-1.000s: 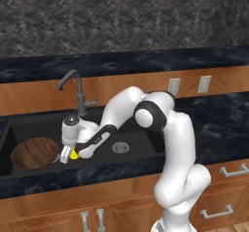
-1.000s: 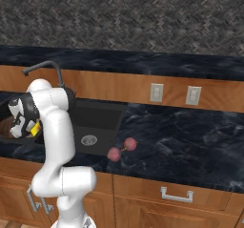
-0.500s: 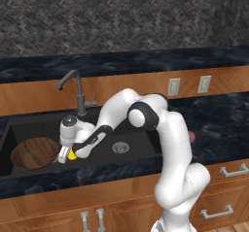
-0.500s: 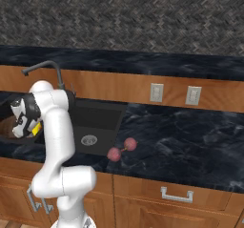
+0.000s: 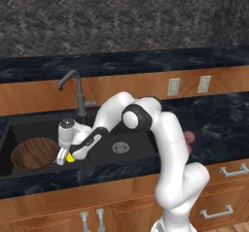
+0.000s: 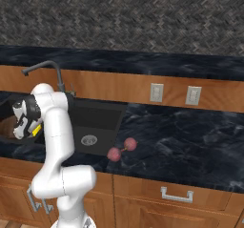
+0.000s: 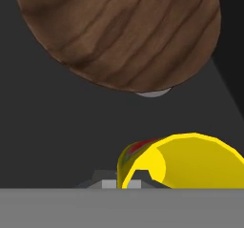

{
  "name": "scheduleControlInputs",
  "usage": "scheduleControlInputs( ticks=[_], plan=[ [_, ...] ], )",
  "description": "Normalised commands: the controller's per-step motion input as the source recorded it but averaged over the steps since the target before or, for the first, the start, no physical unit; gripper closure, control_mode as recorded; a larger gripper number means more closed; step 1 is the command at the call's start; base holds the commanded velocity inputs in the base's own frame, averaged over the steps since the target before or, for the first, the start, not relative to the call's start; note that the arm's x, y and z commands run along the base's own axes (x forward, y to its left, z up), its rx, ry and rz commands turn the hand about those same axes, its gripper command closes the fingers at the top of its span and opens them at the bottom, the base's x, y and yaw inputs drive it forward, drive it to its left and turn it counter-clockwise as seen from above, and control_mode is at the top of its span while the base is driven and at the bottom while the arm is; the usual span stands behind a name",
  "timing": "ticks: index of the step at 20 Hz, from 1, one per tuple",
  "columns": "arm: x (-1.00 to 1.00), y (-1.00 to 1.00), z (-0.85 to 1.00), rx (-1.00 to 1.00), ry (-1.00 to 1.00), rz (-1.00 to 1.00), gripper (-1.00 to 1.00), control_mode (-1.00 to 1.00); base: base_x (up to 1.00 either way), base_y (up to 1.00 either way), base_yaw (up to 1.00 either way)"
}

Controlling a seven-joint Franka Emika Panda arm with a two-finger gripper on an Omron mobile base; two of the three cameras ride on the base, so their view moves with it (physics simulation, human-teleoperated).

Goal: Remove the onion and onion from the sink. Then move the bowl and cup from the counter to the sink for washing.

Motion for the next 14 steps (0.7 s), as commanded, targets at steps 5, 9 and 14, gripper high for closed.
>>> scheduleControlInputs(
  ticks=[5, 9, 14],
  plan=[
    [0.19, 0.05, -0.20, -0.01, 0.01, 0.01, 1.00, -1.00, 0.00, 0.00, 0.00],
    [0.20, 0.03, -0.18, -0.02, 0.02, 0.02, 1.00, -1.00, 0.00, 0.00, 0.00],
    [0.17, 0.05, -0.17, -0.02, 0.03, 0.02, 1.00, -1.00, 0.00, 0.00, 0.00]
  ],
)
